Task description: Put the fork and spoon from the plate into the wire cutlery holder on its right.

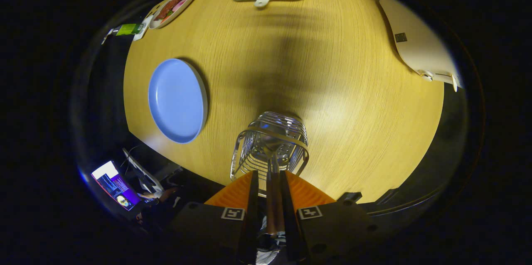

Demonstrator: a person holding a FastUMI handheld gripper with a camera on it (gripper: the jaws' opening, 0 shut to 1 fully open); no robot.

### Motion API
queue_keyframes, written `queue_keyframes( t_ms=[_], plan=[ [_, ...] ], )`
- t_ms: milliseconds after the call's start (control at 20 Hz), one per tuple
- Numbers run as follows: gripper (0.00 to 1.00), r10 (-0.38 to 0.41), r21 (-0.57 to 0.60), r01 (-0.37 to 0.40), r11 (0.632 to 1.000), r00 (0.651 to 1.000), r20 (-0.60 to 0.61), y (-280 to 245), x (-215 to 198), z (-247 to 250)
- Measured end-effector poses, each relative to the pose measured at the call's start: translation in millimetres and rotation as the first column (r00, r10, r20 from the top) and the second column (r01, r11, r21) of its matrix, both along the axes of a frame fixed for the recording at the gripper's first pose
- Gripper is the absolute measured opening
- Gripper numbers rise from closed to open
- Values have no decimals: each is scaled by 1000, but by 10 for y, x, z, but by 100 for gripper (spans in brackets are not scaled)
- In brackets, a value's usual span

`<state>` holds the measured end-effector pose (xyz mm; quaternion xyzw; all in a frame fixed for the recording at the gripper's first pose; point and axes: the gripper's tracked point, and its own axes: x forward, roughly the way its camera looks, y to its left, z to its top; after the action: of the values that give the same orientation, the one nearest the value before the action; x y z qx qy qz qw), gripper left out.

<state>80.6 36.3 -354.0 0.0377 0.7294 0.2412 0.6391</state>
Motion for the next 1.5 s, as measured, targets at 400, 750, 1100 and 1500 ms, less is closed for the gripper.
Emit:
queue_keyframes(
  t_ms=[400, 750, 1100, 1500],
  plan=[
    [100, -196, 163, 148, 976, 919, 342, -105, 58, 603],
    [100, -333, 246, 228, 942, 723, 605, -400, -12, 1270],
    [99, -356, 301, 190, 934, 467, 810, -542, -126, 2061],
    [99, -403, 384, 122, 915, 242, 883, -599, -311, 2518]
  ],
)
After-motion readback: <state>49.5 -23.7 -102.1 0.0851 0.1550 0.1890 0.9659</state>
